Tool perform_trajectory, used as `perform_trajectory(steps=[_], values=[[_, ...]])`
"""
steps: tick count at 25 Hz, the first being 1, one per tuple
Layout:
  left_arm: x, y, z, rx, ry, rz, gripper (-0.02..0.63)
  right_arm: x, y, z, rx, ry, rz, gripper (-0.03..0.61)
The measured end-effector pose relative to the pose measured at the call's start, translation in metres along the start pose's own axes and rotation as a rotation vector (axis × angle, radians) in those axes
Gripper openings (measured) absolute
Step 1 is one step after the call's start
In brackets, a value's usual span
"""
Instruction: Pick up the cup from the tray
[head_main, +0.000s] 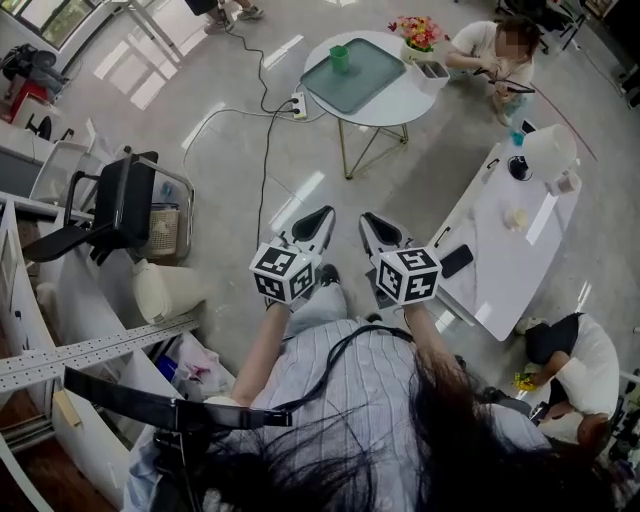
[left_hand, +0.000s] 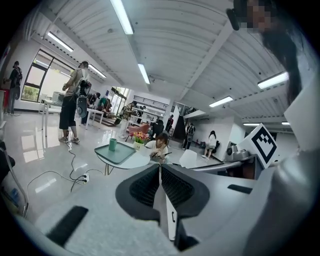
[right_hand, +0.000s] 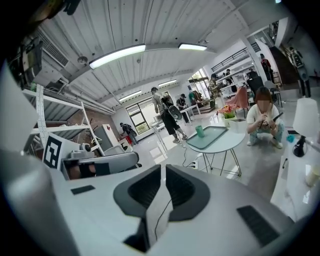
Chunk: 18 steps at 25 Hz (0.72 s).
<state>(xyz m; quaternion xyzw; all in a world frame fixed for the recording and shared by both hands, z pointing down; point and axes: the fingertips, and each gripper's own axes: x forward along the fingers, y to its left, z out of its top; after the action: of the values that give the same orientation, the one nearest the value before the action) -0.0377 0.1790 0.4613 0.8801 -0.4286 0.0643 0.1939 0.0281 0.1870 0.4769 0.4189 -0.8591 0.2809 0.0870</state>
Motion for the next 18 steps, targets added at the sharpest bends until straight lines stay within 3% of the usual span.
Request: perform_trajectory(steps=[11,18], values=[[0.025,0.073,0.034,0.053,0.011,-0.078,0.015,0.081,0.007,0.045,-0.014,-0.029,-0.034,0.048],[0.028,0.097,0.03,0.032,0.034,-0.098,0.015,0.106,0.012,0.048,-0.011,-0.016,-0.048,0.048]])
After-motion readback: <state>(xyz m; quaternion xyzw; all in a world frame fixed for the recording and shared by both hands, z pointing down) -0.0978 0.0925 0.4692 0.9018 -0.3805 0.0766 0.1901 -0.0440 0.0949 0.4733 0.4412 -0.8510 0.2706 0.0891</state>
